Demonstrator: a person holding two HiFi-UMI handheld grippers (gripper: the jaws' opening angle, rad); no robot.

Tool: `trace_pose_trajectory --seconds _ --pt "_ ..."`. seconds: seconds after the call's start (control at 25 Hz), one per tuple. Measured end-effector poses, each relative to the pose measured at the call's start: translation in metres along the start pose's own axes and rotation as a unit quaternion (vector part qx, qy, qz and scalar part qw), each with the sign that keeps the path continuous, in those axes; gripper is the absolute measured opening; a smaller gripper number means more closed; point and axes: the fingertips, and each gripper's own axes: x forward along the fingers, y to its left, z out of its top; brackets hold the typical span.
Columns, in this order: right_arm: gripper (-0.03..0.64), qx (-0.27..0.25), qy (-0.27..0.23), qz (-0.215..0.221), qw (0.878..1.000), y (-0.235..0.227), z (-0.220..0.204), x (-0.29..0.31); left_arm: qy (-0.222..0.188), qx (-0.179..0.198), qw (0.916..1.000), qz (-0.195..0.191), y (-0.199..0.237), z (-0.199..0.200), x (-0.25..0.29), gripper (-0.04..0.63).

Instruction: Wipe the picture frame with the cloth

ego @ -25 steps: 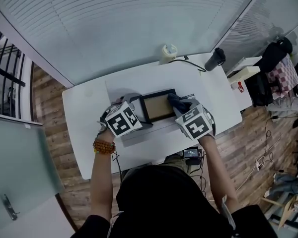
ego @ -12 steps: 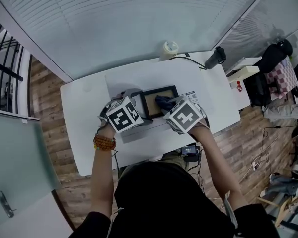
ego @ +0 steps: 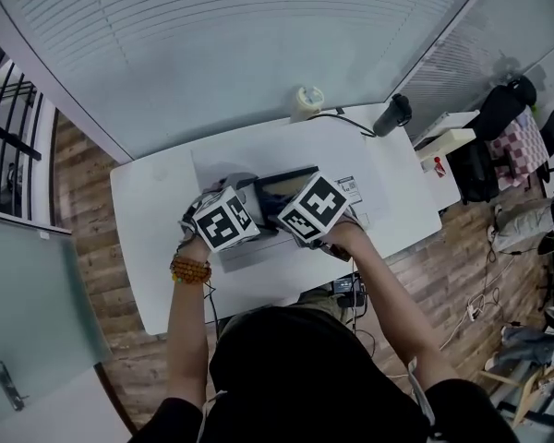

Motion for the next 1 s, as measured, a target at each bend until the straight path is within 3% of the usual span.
trace_pose_trajectory --seconds 0.08,0.16,0.24,0.28,0.32,0.4,0.52,0.64,0.8,0.92,1.0 --pt "0.052 0.002 -0.01 0.019 1.0 0.001 -0.001 -0.003 -0.002 0.001 1.0 0.0 -0.001 0.001 0.001 0.517" --pt "0.052 0.043 -0.061 0.092 0.993 0.008 0.004 -0.015 -0.005 0.001 1.0 -0.001 -0.003 0.002 0.001 0.517" --pt "0.054 0.102 -0.146 0.174 0.968 0.011 0.02 -0.038 -0.009 0.001 1.0 -0.001 -0.003 0.003 0.001 0.517" --pt "0.054 0.124 -0.185 0.184 0.957 0.004 0.028 -0.051 -0.01 0.002 1.0 -0.001 -0.002 0.003 0.001 0.517" --pt "0.054 0.136 -0.212 0.164 0.954 -0.009 0.031 -0.062 -0.009 0.003 1.0 -0.001 -0.002 0.003 0.002 0.517" --pt "0.054 0.134 -0.224 0.055 0.964 -0.051 0.026 -0.078 -0.009 0.003 1.0 -0.001 -0.001 0.003 0.001 0.517" --pt "0.054 0.105 -0.185 -0.124 0.969 -0.11 0.007 -0.091 -0.008 0.004 1.0 0.0 0.0 0.003 0.0 0.517" --pt "0.054 0.037 -0.113 -0.224 0.967 -0.127 -0.002 -0.075 -0.012 0.008 0.9999 -0.002 0.0 0.003 0.001 0.517" --pt "0.054 -0.043 -0.043 -0.272 0.96 -0.11 0.008 -0.05 -0.012 0.0 0.9999 -0.003 -0.001 0.002 0.003 0.517" --pt "0.054 -0.051 -0.041 -0.248 0.966 -0.088 0.021 -0.031 -0.009 0.0 1.0 -0.002 0.0 0.0 0.002 0.517" --pt "0.054 -0.023 -0.077 -0.202 0.976 -0.072 0.033 -0.019 -0.011 0.0 0.9999 0.0 0.001 0.001 0.003 0.517"
